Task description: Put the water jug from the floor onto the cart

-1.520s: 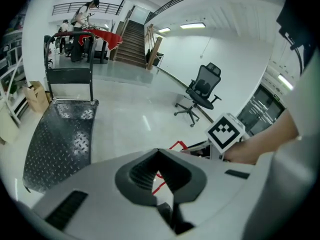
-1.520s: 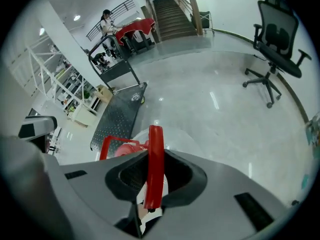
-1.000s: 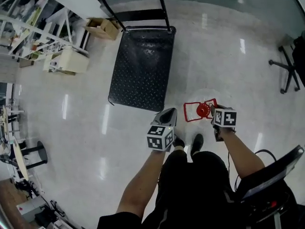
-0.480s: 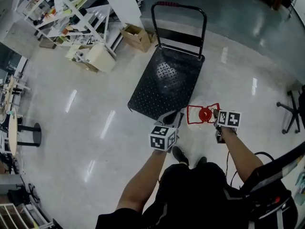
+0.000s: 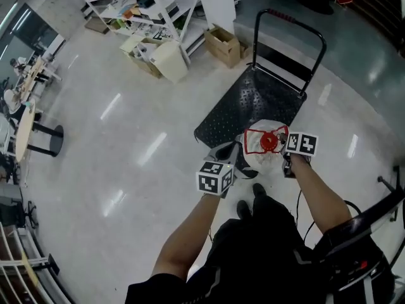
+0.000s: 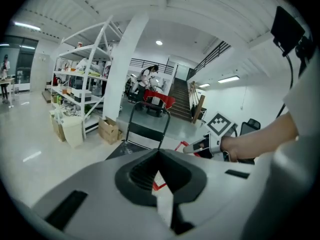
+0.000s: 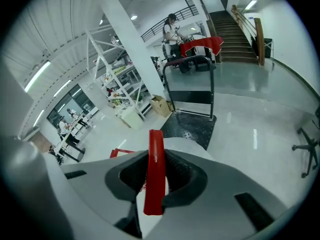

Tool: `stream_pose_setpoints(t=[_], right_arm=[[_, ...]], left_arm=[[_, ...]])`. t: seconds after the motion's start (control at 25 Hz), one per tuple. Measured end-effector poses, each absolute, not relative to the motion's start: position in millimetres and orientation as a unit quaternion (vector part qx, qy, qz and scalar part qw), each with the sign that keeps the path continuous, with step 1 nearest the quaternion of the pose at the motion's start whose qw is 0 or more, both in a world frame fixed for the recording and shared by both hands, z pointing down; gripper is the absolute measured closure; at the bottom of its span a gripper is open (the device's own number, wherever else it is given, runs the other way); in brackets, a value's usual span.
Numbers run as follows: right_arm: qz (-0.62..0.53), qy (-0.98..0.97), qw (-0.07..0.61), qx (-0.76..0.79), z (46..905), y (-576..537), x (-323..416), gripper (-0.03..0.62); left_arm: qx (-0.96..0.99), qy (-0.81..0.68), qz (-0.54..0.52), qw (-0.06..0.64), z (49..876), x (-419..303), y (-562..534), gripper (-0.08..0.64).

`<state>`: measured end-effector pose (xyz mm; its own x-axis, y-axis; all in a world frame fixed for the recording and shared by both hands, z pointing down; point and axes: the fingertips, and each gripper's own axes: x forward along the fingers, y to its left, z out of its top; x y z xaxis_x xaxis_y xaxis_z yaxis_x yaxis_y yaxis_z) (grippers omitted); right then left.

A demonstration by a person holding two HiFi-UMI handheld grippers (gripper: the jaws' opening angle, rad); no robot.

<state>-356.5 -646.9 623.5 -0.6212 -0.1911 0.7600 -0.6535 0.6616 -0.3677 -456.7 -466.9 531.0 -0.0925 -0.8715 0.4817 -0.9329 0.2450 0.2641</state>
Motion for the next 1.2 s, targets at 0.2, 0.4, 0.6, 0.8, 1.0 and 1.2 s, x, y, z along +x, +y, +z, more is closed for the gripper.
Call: stream_pose_setpoints(t=[0.2, 0.4, 0.6, 0.8, 1.0, 1.2], right_arm=[[0.318, -0.848, 0.372, 0.204, 630.5, -636.7, -431.3, 0.518], [0.308, -0.848, 0.402, 0.155, 637.5, -631.3, -507.8, 0.518], [0.294, -0.851, 0.423, 0.099, 642.3, -620.1, -576.7, 0.518], [0.281, -0.850, 0.440, 0.064, 665.7, -614.3, -625.9, 0.518], [0.277, -0.842, 0.461, 0.054, 699.6, -623.1, -652.3, 0.517], [0.297, -0.839, 0.452, 0.053, 722.0, -635.2, -665.3, 0.517]], left_arm=[[0.576, -0.764, 0.051, 0.287, 534.3, -508.0, -459.6, 0.565], [0.543, -0.783, 0.049, 0.300, 536.0, -565.2, -466.0, 0.565], [0.497, -0.806, 0.028, 0.322, 534.5, -606.6, -462.3, 0.565], [0.461, -0.818, 0.031, 0.343, 550.1, -635.9, -456.0, 0.565], [0.443, -0.820, 0.032, 0.360, 568.6, -652.8, -460.4, 0.565], [0.442, -0.816, 0.034, 0.372, 586.2, -657.6, -469.9, 0.565]])
